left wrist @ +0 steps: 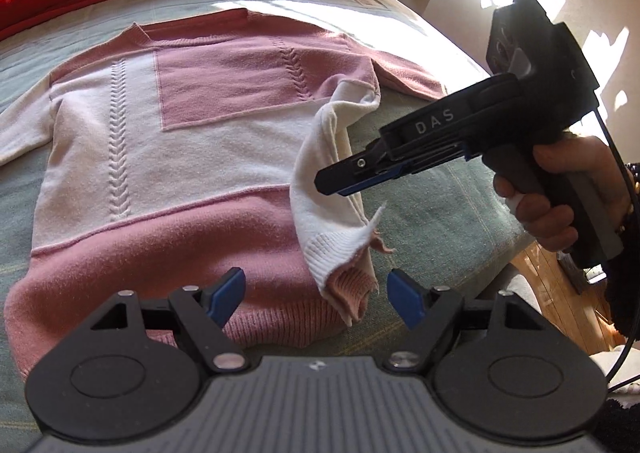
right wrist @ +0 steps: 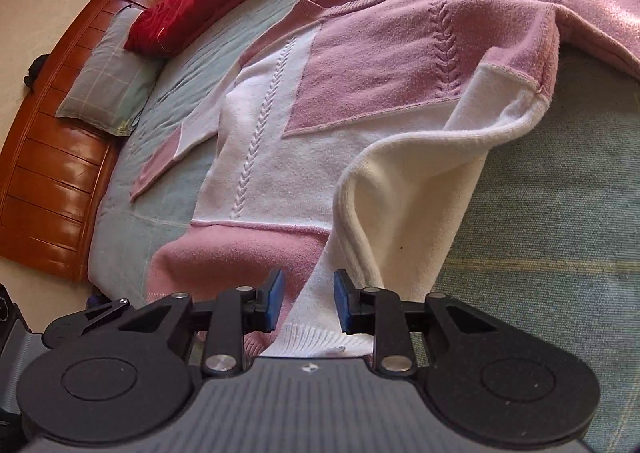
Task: Fold clothes
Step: 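Pull the white sweater edge outward with the right tool to flatten it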
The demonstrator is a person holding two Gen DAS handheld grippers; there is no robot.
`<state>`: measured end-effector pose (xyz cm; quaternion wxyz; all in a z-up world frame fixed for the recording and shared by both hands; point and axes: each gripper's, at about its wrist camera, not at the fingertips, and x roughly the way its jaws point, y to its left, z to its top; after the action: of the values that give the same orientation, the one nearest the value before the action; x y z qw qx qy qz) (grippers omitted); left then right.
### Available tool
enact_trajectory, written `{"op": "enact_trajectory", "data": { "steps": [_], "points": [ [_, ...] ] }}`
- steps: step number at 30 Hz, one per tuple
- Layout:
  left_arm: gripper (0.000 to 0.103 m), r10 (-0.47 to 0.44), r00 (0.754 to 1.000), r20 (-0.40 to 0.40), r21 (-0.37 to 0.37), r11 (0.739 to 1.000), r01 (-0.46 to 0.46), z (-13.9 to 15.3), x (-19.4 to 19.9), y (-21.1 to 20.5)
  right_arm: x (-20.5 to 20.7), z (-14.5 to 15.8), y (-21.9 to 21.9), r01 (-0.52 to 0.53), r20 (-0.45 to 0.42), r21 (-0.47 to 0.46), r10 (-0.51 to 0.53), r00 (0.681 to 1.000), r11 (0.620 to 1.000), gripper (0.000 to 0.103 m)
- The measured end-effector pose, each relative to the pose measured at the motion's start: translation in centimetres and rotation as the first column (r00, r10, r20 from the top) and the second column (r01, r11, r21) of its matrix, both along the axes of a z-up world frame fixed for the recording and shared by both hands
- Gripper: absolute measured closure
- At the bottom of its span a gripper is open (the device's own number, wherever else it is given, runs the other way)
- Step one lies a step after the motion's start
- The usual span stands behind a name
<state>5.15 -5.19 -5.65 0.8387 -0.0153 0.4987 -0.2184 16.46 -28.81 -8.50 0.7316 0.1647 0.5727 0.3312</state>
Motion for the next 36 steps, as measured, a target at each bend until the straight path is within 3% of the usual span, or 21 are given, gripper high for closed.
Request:
{"op": "enact_trajectory", "data": {
  "steps": [4,11,17,22,23,24,25,36],
  "points": [
    [0.025,0.0,1.0,0.007,-0.023,1.0,0.001,0.2,-0.5,0.4,-0.4,0.4,-2.0,0.033,0.018,-0.029,-0.032,0.999,0.999,0.072],
    [0.025,0.014,1.0,0.014,-0.02,1.0,-0.014,0.4,-1.2,0.9,0.5,-2.6,-2.0,0.058,-0.007,0.0,-0.058,0.998,0.998,0.072],
    [0.025,0.041,0.999,0.025,-0.02,0.999,-0.041,0.8,-1.3,1.9,0.8,-4.3,-0.9,0.023,-0.045,0.003,-0.023,0.999,1.0,0.072],
    [0.025,0.056,0.998,0.017,-0.018,0.998,-0.056,0.6,-1.0,2.2,-0.1,-4.4,-0.6,-0.02,-0.061,0.024,0.022,0.998,1.0,0.065],
    [0.025,0.058,0.998,0.016,-0.018,0.998,-0.058,0.5,-1.0,2.2,-0.2,-4.3,-0.6,-0.022,-0.059,0.019,0.023,0.998,1.0,0.07],
    [0.025,0.057,0.998,0.017,-0.019,0.998,-0.057,0.5,-1.0,2.3,-0.4,-4.0,-0.6,-0.029,-0.045,0.003,0.029,0.999,1.0,0.086],
    [0.025,0.055,0.998,0.018,-0.021,0.998,-0.054,0.6,-1.1,2.3,-0.6,-3.8,-0.5,-0.036,-0.031,-0.012,0.036,0.999,0.999,0.092],
    [0.025,0.061,0.997,0.042,-0.026,0.998,-0.06,1.3,-1.8,2.5,-2.5,0.6,-4.6,-0.01,0.048,-0.136,0.017,0.999,0.991,0.092]
  ]
}}
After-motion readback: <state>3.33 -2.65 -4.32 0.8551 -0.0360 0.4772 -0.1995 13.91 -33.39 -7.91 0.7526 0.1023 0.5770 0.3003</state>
